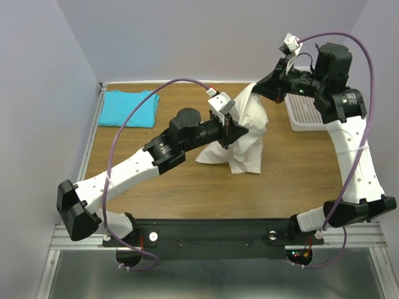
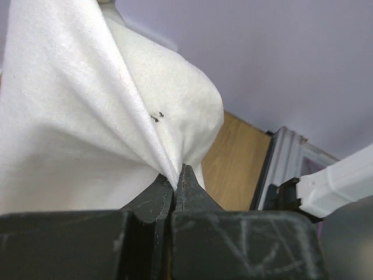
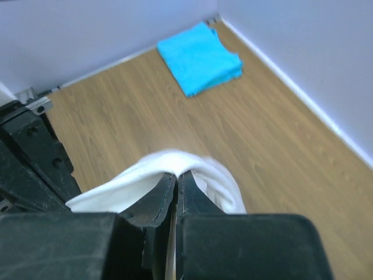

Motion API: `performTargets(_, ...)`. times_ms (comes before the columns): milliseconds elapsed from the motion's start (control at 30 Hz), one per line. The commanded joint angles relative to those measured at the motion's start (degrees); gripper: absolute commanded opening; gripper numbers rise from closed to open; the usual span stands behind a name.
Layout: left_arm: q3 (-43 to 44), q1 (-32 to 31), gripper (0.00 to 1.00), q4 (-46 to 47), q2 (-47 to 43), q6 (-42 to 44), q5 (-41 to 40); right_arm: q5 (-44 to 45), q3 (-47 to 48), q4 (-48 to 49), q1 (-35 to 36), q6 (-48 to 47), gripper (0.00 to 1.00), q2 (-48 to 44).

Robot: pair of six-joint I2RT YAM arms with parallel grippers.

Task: Fold and stack the t-shirts
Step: Flatten the tshirt out

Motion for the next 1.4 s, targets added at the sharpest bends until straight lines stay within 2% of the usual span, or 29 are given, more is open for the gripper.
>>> performTargets(0, 1.65, -0.76, 0.00, 5.59, -6.31, -3.80, 7.47, -4.88, 7.13, 4.31, -0.97, 1.44, 0.00, 2.01)
performTargets(67, -0.62, -0.24, 0.00, 4.98, -10.53, -4.42, 2.14, -6.29, 8.19, 6.33, -1.05, 3.63, 0.01, 5.95)
performTargets(167, -5.19, 4.06, 0.00, 2.36, -15.10, -6.61, -2.54, -6.83, 10.83, 9.68, 0.00, 8.82, 0.01, 11.06)
performTargets(267, -9.85, 13.19, 0.00, 0.94, -18.00, -11.18, -1.52, -2.53, 10.93, 9.77, 5.61, 8.05, 0.01, 17.04)
performTargets(300, -13.35, 18.35, 0.00, 0.85, -18.45, -12.67, 0.06, 0.27, 10.66, 9.68, 8.85, 7.52, 0.01, 20.53)
performTargets(433, -20.23, 25.24, 0.00, -0.47, -17.59, -13.82, 2.45, 6.35, 13.72, 9.60, 14.06, 7.60, 0.01, 31.51)
performTargets(533, -24.27, 30.43, 0.00, -2.31, -15.04, -13.39, 3.85, 12.15, 17.15, 9.59, 16.17, 6.46, 0.11, 37.78)
performTargets(633, -27.18, 34.12, 0.00, -3.72, -11.17, -13.38, 3.33, 14.79, 19.53, 9.07, 16.35, 5.76, 0.39, 42.18)
performTargets(667, -27.62, 35.96, 0.00, -4.77, -9.42, -13.39, 1.59, 17.41, 18.67, 8.54, 16.35, 4.02, 0.52, 41.67)
performTargets(767, -27.80, 38.25, 0.00, -5.48, -7.39, -13.65, -3.32, 20.85, 13.49, 8.63, 16.09, 0.06, 0.70, 35.28)
performTargets(867, -26.49, 40.98, 0.00, -5.39, -6.33, -13.39, -7.46, 22.62, 3.04, 8.63, 14.69, -8.36, 0.79, 27.03)
performTargets(1000, -25.16, 43.27, 0.02, -5.22, -4.84, -13.03, -10.12, 23.84, -14.25, 8.54, 11.88, -16.54, 0.80, 19.19)
performTargets(1133, -25.25, 44.24, 0.05, -5.13, -5.01, -12.42, -9.16, 21.40, -24.03, 8.45, 6.25, -20.43, 0.79, 15.48)
performTargets(1267, -27.00, 44.94, 0.04, -5.04, -5.71, -12.16, -6.88, 18.50, -30.46, 6.09, 3.87, -27.80, 0.77, 13.45)
performTargets(1367, -27.71, 45.03, 0.03, -4.78, -5.71, -12.15, -5.73, 16.38, -32.05, 5.29, 3.96, -28.70, 0.74, 14.15)
